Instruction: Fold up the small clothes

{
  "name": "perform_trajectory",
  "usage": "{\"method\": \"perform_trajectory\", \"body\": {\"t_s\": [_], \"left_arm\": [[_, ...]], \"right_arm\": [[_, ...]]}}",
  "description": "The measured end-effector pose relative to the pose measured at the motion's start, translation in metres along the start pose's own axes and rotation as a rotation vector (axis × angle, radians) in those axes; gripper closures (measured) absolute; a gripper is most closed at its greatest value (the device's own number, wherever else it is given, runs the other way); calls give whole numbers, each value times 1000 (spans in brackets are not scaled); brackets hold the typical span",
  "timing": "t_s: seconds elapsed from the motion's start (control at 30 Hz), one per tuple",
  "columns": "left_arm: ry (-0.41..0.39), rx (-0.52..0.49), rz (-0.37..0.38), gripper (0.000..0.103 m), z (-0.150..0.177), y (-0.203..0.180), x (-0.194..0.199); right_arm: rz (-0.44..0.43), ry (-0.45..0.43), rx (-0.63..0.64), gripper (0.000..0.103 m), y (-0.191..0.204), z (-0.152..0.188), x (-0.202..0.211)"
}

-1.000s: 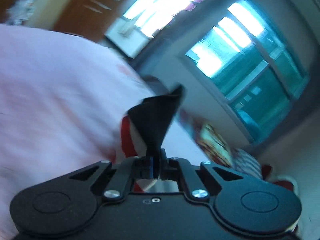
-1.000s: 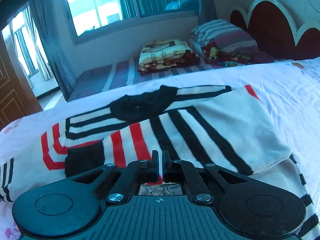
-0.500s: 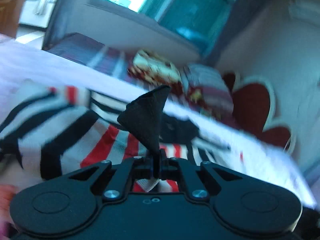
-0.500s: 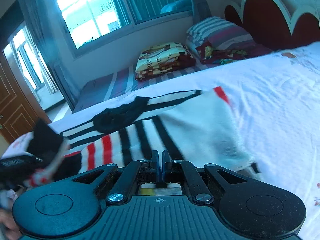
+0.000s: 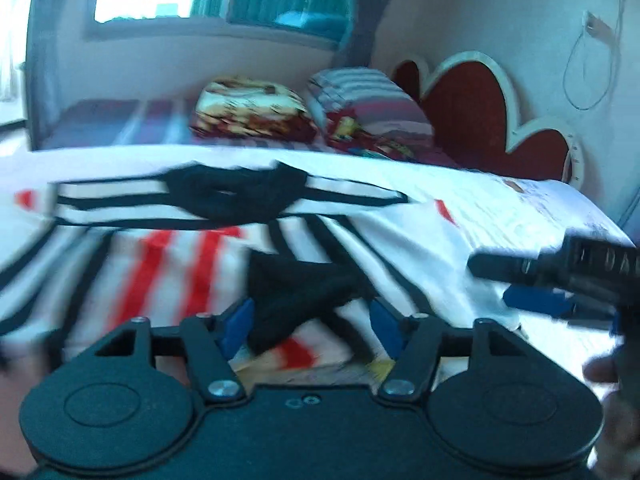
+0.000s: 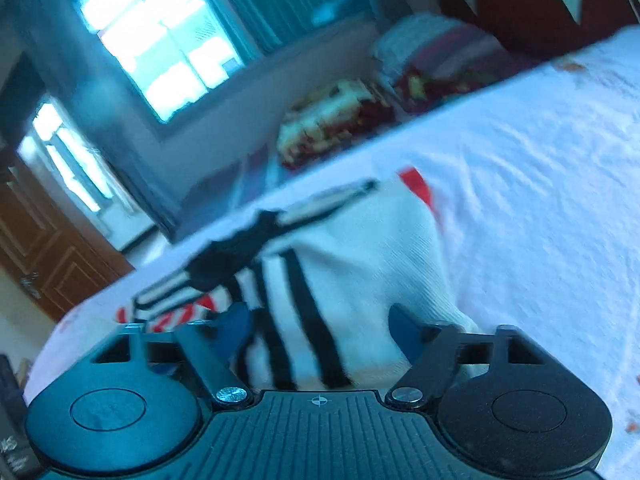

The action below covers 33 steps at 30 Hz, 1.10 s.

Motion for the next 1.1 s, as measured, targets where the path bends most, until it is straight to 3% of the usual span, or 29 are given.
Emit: {"method": "perform_trajectory", "body": {"t_s": [0.13, 0.2, 0.3, 0.33, 0.37, 0.5, 0.53, 0.63, 0.8, 0.87, 0.93, 1.1], "left_arm": [[-62, 17, -157, 45, 13, 47, 54], [-50, 31, -258, 55, 31, 83, 78], [-3, 88, -342, 58, 50, 130, 96], [-9, 98, -368, 58, 51, 143, 99], [-20, 97, -381, 58, 50, 153, 101], [-14, 58, -388, 61, 39, 166, 89], [-7, 47, -388, 64, 38, 168, 87], [2, 62, -366, 71, 35, 172, 85], [12, 89, -299, 88, 37, 176, 83], [12, 92, -289, 88, 37, 177, 83], [17, 106, -277, 88, 40, 179, 84], [32, 82, -264, 88, 39, 179, 82]], "right_arm": [[-110, 46, -8, 30, 24, 4, -10], [-144, 91, -42, 35, 34, 9, -20], [-182, 151, -99, 35, 43, 18, -37], [-187, 165, -111, 38, 46, 20, -43], [-179, 178, -112, 47, 48, 22, -49], [-126, 210, -81, 82, 56, 25, -67], [-100, 206, -49, 96, 59, 24, -68], [-69, 159, 45, 98, 74, 18, -62], [-47, -21, 185, 98, 89, -13, -22], [-3, -13, 208, 98, 77, -9, -21], [44, 55, 189, 98, 56, 5, -32], [77, 83, 156, 98, 35, 28, -34]]}}
Point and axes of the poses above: each gripper's, at about its wrist camera, not at the fingertips, and x roughly against the way its jaws point, y to its left, z to its underside, the point moved 8 cm from there along -x, roughly the way its jaws point, and after that the axes turned 4 degrees about z, right-handed, at the moved point
